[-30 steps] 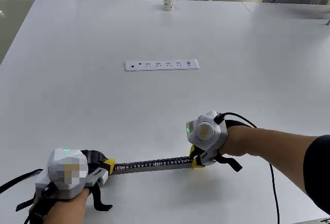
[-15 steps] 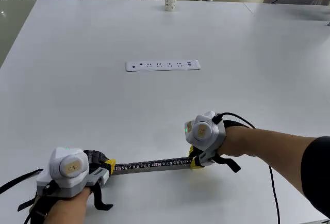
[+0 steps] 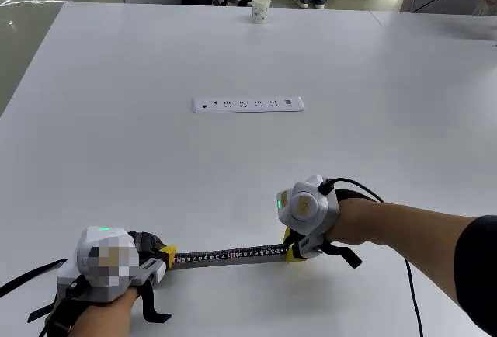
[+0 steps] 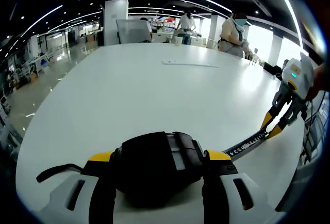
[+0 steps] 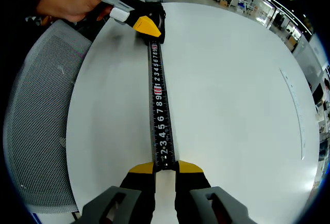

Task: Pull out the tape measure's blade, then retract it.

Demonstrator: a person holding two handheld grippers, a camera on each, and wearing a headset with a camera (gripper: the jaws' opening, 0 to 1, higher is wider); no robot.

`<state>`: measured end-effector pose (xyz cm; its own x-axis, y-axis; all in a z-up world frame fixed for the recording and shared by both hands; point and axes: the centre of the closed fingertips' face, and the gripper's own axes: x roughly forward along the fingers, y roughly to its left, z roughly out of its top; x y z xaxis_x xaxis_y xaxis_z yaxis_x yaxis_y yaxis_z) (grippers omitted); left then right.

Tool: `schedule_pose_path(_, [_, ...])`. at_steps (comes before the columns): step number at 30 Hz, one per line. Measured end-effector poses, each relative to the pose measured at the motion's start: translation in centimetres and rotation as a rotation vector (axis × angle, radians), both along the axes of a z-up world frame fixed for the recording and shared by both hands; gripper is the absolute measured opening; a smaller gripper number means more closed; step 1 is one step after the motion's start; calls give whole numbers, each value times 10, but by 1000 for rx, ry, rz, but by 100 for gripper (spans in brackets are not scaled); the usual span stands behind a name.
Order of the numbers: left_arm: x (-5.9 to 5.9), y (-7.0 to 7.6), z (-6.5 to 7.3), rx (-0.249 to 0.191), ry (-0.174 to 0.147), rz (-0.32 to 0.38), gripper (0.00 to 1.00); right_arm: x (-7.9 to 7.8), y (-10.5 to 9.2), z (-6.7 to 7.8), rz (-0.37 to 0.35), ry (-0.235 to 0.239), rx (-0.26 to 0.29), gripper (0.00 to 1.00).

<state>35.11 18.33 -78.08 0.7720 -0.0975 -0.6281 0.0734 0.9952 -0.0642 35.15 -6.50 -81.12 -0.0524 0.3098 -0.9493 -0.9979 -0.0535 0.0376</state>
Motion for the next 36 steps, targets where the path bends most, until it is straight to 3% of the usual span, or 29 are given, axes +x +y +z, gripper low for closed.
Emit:
schedule_pose_path(18, [0, 1, -1, -1, 6, 0, 63, -2, 8, 0, -16, 3, 12, 10])
schedule_pose_path(36, [1, 1, -1, -2, 10, 1, 64, -3, 17, 1, 24, 6, 15, 10])
